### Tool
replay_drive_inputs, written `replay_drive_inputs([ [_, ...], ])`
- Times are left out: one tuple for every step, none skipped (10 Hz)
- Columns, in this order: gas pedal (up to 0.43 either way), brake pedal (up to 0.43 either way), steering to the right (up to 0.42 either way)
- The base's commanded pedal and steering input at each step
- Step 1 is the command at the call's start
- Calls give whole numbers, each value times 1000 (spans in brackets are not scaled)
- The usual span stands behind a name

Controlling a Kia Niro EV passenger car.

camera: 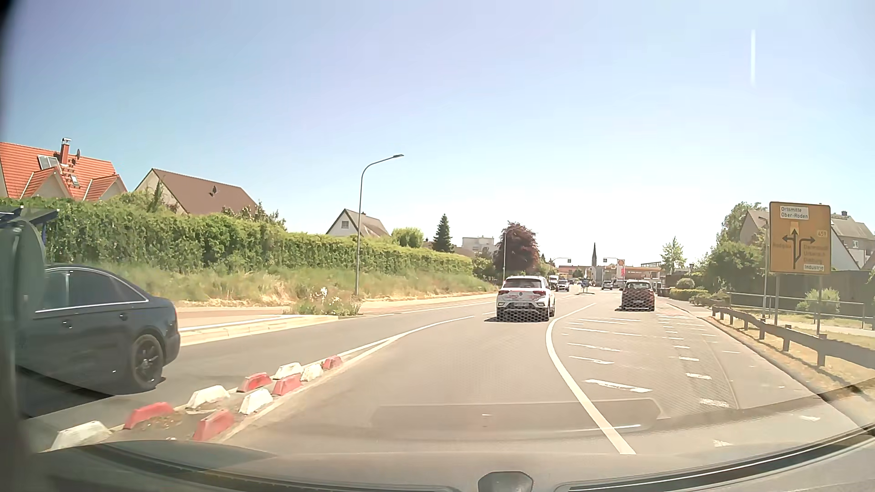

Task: Follow the waypoints while adhering to traffic rules and regulations

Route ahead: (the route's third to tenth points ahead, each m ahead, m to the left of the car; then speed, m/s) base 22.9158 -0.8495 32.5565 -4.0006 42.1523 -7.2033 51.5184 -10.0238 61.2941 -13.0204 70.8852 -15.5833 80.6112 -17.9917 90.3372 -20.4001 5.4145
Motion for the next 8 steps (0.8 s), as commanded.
replay_drive_inputs([
  [130,30,16],
  [130,30,20],
  [130,30,25],
  [130,30,29],
  [130,30,30],
  [130,30,30],
  [130,30,31],
  [130,30,33],
])
